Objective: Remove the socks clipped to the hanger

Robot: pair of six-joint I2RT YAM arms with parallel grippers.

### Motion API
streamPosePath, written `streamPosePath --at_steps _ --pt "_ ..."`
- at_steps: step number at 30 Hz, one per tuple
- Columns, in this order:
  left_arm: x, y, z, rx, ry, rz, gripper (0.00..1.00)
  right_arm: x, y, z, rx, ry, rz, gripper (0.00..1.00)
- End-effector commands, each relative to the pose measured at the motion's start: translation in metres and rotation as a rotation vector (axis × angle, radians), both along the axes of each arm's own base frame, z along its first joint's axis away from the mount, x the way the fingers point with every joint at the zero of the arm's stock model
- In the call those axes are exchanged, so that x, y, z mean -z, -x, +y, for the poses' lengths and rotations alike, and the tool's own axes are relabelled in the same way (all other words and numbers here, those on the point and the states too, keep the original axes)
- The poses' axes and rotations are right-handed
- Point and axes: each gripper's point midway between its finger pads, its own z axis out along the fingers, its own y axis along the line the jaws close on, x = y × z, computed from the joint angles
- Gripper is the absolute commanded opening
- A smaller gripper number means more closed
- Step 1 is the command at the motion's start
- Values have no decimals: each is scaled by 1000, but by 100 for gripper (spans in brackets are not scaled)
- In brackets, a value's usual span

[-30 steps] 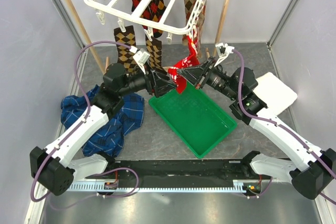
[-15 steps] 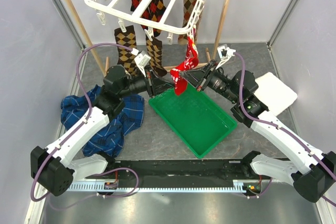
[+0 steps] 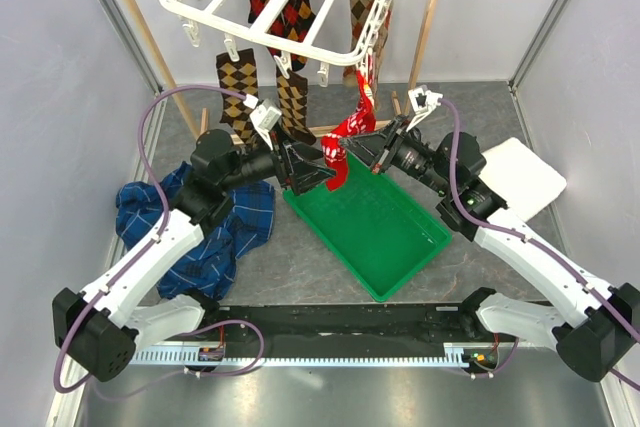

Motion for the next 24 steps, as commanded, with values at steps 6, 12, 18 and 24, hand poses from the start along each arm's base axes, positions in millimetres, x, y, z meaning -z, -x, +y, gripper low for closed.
streamPosePath --at_steps 6,12,18,24 --pt "15 -13 -11 12 -35 67 76 -27 13 6 -83 -92 -40 0" --pt "13 -16 -11 -2 -29 88 4 -14 5 0 -17 -30 -18 28" --pt "6 -13 -6 -22 -23 59 2 -19 -14 -44 248 170 -7 55" --pt "5 -11 -6 -8 -25 52 2 -68 -21 -99 514 202 -74 66"
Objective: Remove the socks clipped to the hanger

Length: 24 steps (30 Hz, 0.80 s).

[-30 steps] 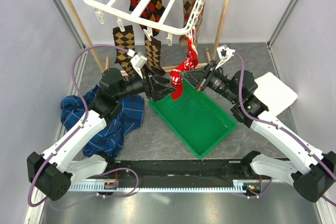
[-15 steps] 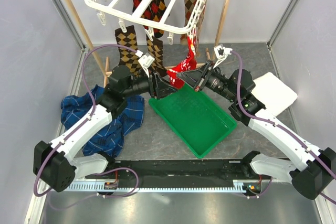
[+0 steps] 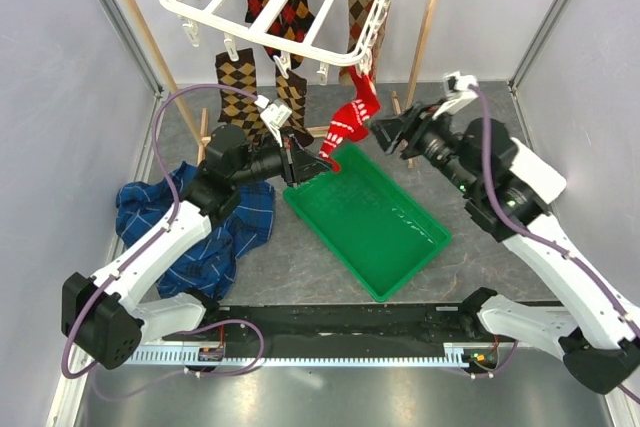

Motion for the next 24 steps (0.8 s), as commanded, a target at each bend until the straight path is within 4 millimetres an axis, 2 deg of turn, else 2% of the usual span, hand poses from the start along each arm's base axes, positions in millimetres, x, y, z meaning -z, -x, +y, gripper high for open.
streamPosePath --at_steps 1,2,4,9,11,12,13,16,24 --pt "-29 7 0 29 36 -77 2 -53 -8 -50 231 58 -130 68" --pt "-31 11 -1 44 41 -86 2 -71 -7 -53 242 49 -166 68" --pt "-32 14 0 57 42 -96 2 -90 -12 -52 247 85 -220 70" --pt "-39 20 4 58 52 -136 2 -109 -30 -46 274 117 -266 70" --pt "-41 24 5 69 55 -150 2 -107 -33 -29 203 145 -316 69" --pt "-43 26 5 72 59 -159 2 -116 -32 -25 185 124 -367 70" --pt "-43 27 5 77 59 -160 2 -108 -33 -19 163 141 -382 69" --pt "-47 30 6 81 67 -172 2 -109 -36 -8 119 180 -447 69" --pt "-48 34 5 102 79 -170 2 -99 -51 5 105 200 -466 64"
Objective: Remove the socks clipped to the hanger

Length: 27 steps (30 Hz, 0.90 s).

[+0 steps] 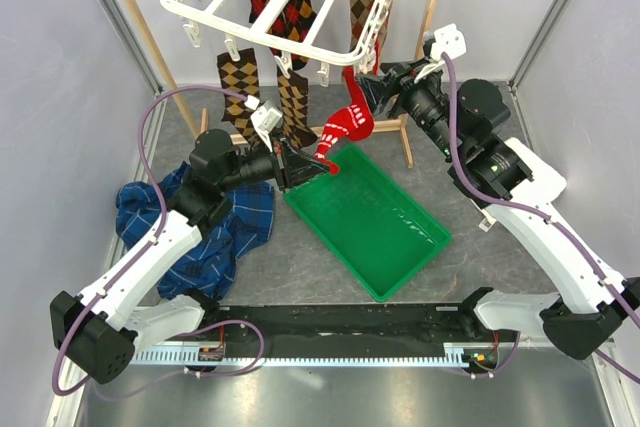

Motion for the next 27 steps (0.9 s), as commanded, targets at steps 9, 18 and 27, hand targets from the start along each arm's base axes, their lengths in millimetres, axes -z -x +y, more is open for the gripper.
streamPosePath --at_steps 9,18,27 --pt "-20 11 -1 49 37 -87 2 -11 -21 7 32 47 -114 61" --pt "-25 17 1 60 49 -100 2 4 -38 18 38 25 -95 60" --pt "-27 17 3 51 50 -111 2 -10 -46 20 61 -33 -122 35"
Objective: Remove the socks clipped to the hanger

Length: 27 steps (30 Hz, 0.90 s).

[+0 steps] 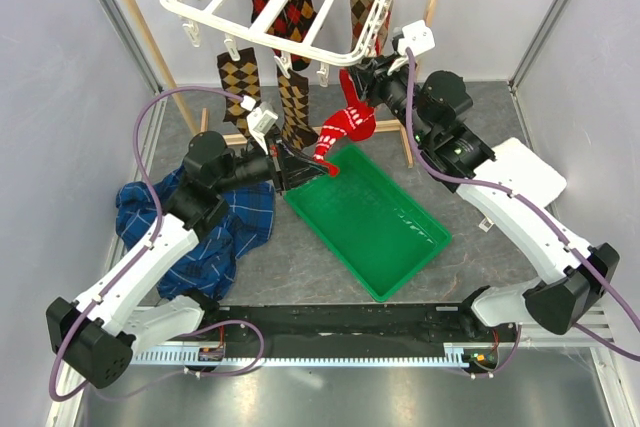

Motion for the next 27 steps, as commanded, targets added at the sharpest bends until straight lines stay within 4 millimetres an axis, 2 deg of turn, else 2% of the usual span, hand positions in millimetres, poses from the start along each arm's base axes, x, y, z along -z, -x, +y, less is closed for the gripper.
streamPosePath --at_steps 1,2,4,7,14,16,17,18,20,22,23,25,26,27 --pt "-13 6 1 16 24 -63 2 -32 2 -5 15 -79 -68 31" --pt "-13 7 1 21 24 -61 2 -35 3 -7 19 -87 -75 24" --pt "-12 7 1 23 24 -59 2 -32 2 -10 37 -99 -62 19" --pt "-12 5 1 12 24 -57 2 -26 3 -12 40 -102 -45 0" --pt "-7 0 0 -1 17 -35 2 -20 12 -16 29 -133 -14 1" --pt "-4 -4 0 -17 6 -19 2 -16 13 -17 34 -135 11 13" --pt "-3 -7 0 -32 2 -17 2 -20 16 -20 38 -143 14 34" --pt "-1 -8 1 -38 -3 -12 2 -18 17 -22 43 -140 25 40" --pt "2 -11 0 -46 -13 -9 2 -13 25 -29 49 -137 49 49" --pt "8 -11 -2 -49 -31 4 2 -6 34 -34 47 -126 67 55" --pt "10 -17 -1 -91 -47 -12 2 -3 44 -40 40 -124 70 60" --pt "15 -11 -8 -98 -90 -6 2 6 55 -47 41 -110 94 65" --pt "18 -15 -10 -123 -113 -18 2 13 67 -57 43 -102 110 73" --pt "15 -7 -19 -104 -114 -29 2 17 73 -61 44 -97 119 76"
